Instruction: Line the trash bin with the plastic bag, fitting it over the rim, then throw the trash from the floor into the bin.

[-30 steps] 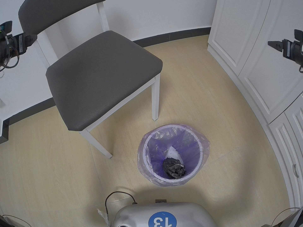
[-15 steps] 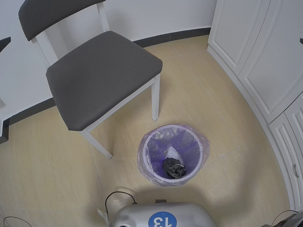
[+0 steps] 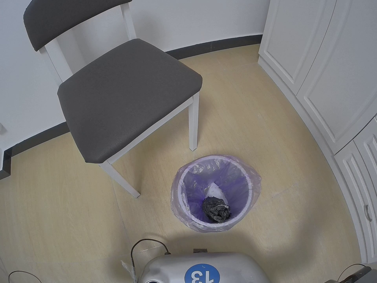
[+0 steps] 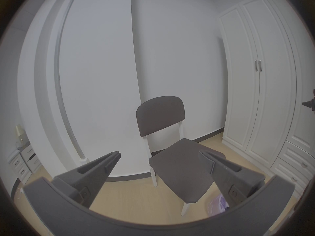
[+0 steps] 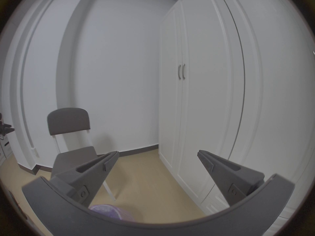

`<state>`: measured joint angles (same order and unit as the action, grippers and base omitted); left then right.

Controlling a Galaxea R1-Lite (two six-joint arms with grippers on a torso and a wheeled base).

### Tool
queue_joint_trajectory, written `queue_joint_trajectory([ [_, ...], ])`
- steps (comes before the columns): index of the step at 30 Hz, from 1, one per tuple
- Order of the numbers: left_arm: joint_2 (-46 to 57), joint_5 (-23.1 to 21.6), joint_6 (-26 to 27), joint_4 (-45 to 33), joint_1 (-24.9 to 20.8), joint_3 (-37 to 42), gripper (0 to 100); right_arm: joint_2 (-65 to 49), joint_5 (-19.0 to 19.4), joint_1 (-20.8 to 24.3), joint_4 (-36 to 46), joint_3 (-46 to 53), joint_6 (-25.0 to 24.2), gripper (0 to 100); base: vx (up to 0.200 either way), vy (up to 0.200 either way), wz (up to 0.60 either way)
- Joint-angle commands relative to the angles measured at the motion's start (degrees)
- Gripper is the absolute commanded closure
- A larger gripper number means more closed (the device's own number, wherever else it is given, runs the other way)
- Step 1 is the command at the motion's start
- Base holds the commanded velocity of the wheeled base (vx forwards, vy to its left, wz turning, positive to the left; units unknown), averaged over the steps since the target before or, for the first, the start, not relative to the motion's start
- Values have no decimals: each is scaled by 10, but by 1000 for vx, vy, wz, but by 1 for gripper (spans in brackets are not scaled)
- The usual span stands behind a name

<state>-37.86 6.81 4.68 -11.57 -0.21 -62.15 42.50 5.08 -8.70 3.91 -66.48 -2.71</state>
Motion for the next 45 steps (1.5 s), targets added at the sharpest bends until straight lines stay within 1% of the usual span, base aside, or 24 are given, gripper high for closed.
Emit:
queue_joint_trajectory([
  [1, 74, 0, 2, -30, -5, 3, 0, -121, 32, 1, 10, 48, -1, 0, 0, 0, 0],
  [5, 106, 0, 11, -62, 6, 4, 0, -181, 37, 1, 35, 71, -1, 0, 0, 0, 0],
  [9, 146, 0, 11, -94, 2, 13, 0, -223, 37, 4, 57, 83, -2, 0, 0, 0, 0],
  [15, 216, 0, 16, -136, 6, 39, 0, -273, 36, 33, 97, 78, 0, 0, 0, 0, 0],
  [22, 283, 4, 15, -206, -1, 55, 0, -328, 36, 35, 132, 73, 1, 0, 0, 0, 0],
  [27, 310, 6, 15, -211, 1, 74, 0, -354, 36, 44, 170, 60, 2, 0, 0, 0, 0],
  [28, 320, 6, 15, -211, 1, 80, 0, -362, 36, 53, 187, 51, 3, 0, 0, 0, 0],
  [29, 320, 6, 15, -211, 1, 80, 0, -362, 36, 53, 187, 51, 3, 0, 0, 0, 0],
  [30, 332, 6, 15, -213, 0, 87, 0, -370, 36, 63, 208, 39, 5, 0, 0, 0, 0],
  [34, 353, 6, 15, -229, 0, 95, 0, -391, 35, 77, 247, 17, 5, 0, 0, 0, 0],
  [38, 372, 0, 15, -246, 2, 102, 0, -419, 35, 85, 269, 13, 6, 0, 0, 0, 0],
  [40, 378, 4, 15, -247, 2, 108, 0, -422, 26, 85, 276, 11, 2, 0, 0, 0, 0],
  [45, 378, 6, 9, -246, 2, 93, 0, -423, 25, 85, 280, -4, -1, 0, 0, 0, 0],
])
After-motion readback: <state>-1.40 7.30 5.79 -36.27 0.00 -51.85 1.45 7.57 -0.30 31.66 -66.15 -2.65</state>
